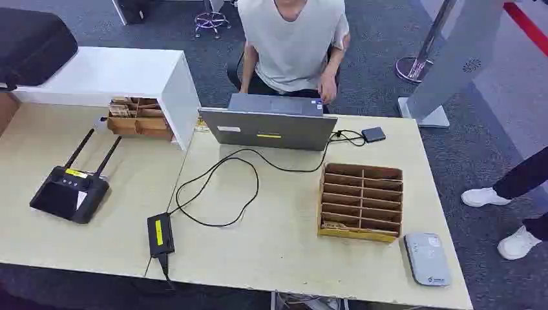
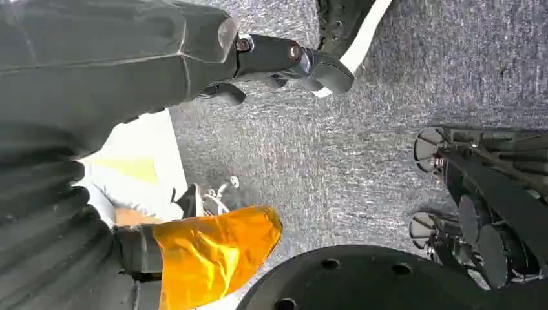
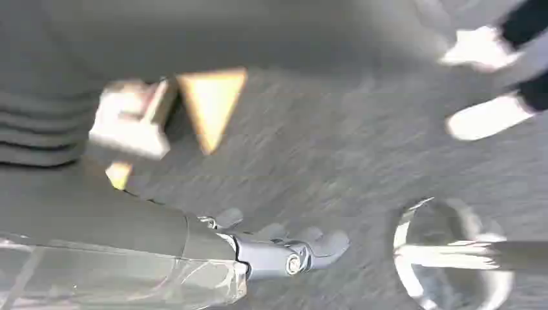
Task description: Pass the card to the sensor for recognition and then transmit it.
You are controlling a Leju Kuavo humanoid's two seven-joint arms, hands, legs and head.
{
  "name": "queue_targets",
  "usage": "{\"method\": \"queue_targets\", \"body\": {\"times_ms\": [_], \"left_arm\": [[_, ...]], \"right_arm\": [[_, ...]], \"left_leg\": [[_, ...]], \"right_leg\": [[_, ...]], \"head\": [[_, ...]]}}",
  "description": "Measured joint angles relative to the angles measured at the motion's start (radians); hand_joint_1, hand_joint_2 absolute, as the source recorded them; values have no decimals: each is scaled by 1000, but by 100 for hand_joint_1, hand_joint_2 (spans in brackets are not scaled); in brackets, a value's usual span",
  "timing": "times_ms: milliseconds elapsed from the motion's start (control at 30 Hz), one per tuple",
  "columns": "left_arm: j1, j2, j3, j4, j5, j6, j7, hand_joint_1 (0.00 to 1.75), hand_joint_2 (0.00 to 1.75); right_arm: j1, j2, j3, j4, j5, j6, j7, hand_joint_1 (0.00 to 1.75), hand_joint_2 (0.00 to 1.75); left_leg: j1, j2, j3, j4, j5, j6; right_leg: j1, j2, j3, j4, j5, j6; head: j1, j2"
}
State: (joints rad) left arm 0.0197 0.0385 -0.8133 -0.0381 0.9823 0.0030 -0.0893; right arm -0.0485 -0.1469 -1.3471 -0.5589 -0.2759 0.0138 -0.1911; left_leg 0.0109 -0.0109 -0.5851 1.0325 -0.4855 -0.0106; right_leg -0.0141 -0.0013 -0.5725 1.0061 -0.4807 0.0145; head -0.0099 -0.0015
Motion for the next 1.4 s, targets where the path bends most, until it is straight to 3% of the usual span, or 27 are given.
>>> {"method": "queue_targets", "body": {"times_ms": [133,267,400,633,867,1033,1133,1233,1400], "left_arm": [[-1,0,-3,0,8,0,-10,0,175],[-2,-3,-11,2,24,0,-16,0,175],[-2,-7,-17,2,40,0,-22,0,175],[-2,-10,-33,2,55,0,-29,0,175],[0,-8,-43,4,64,0,-42,0,175],[10,-4,-44,4,80,0,-55,0,175],[17,-3,-44,4,82,0,-60,0,175],[24,0,-44,4,83,0,-62,0,175],[27,2,-44,4,76,0,-72,0,175]], "right_arm": [[-47,-85,-31,0,-94,52,-43,0,175],[-84,-144,-10,-56,-217,100,-38,0,175],[-94,-174,98,-194,-343,83,-32,0,175],[-119,-231,302,-399,-360,57,-37,0,175],[-153,-276,453,-526,-179,28,-129,0,175],[-181,-337,615,-580,-44,169,-113,0,175],[-194,-367,689,-596,-6,174,-122,0,175],[-200,-395,756,-622,148,133,-164,0,175],[-273,-424,924,-683,502,-32,-169,0,175]], "left_leg": [[-1,0,0,0,0,0],[-1,0,0,1,0,0],[-2,0,0,0,0,0],[-1,0,1,1,0,0],[-1,1,0,0,0,1],[-1,0,1,0,1,1],[-1,-2,1,1,1,1],[-1,-2,-1,1,1,1],[-1,1,0,1,1,1]], "right_leg": [[-1,0,0,0,0,0],[-2,0,1,0,0,1],[-2,0,1,0,0,1],[-1,0,1,1,0,1],[-2,1,1,1,0,1],[-1,0,1,1,0,1],[-1,-2,1,1,0,1],[-1,-2,1,2,0,1],[-1,1,0,2,0,1]], "head": [[0,0],[0,0],[0,0],[-2,0],[-2,0],[-2,0],[-2,0],[-2,0],[-2,0]]}}
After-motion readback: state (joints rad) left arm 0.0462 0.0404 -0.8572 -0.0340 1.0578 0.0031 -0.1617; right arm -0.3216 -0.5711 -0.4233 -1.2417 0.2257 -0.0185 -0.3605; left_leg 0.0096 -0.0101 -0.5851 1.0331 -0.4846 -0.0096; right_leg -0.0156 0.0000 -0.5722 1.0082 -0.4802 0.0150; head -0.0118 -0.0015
